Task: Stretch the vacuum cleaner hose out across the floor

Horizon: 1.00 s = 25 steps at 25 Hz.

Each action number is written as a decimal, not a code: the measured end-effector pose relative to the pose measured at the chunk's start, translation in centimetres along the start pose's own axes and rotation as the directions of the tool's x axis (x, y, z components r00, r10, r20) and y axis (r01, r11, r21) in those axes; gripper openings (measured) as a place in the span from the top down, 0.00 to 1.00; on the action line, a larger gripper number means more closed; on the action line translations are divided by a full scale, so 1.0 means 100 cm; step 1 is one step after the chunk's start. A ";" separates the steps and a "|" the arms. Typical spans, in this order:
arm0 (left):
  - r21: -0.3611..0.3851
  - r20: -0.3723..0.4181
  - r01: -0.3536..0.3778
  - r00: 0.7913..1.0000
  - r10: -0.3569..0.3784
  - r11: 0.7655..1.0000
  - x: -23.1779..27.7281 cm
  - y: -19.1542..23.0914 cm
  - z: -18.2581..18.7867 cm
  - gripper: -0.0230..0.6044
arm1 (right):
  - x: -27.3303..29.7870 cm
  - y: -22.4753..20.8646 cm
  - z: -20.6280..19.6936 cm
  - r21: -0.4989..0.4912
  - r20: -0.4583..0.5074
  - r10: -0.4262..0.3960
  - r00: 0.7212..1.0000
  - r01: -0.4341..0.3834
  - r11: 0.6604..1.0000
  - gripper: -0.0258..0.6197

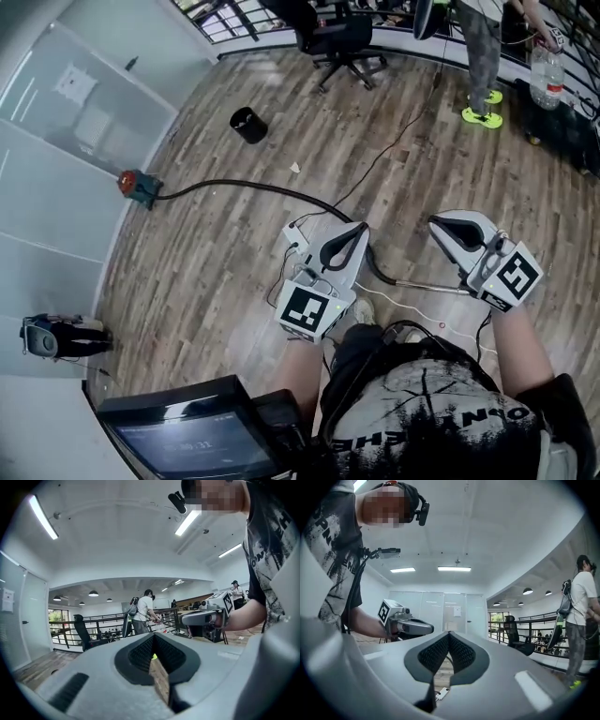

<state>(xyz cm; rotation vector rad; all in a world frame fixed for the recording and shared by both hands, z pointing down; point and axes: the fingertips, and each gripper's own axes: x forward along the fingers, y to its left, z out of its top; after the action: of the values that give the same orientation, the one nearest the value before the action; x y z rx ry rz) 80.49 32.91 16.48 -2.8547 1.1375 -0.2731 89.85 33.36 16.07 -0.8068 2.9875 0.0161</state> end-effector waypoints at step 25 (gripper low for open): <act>0.017 0.035 0.059 0.998 -0.060 0.998 -0.107 0.077 -0.023 0.96 | 0.143 0.095 0.012 -0.120 -0.033 -0.063 0.997 0.059 0.991 0.95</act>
<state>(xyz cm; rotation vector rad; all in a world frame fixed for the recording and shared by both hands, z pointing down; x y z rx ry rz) 67.19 34.67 16.34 -2.8710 1.0412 -0.2315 72.82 34.42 14.13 -0.9199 3.0185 0.1816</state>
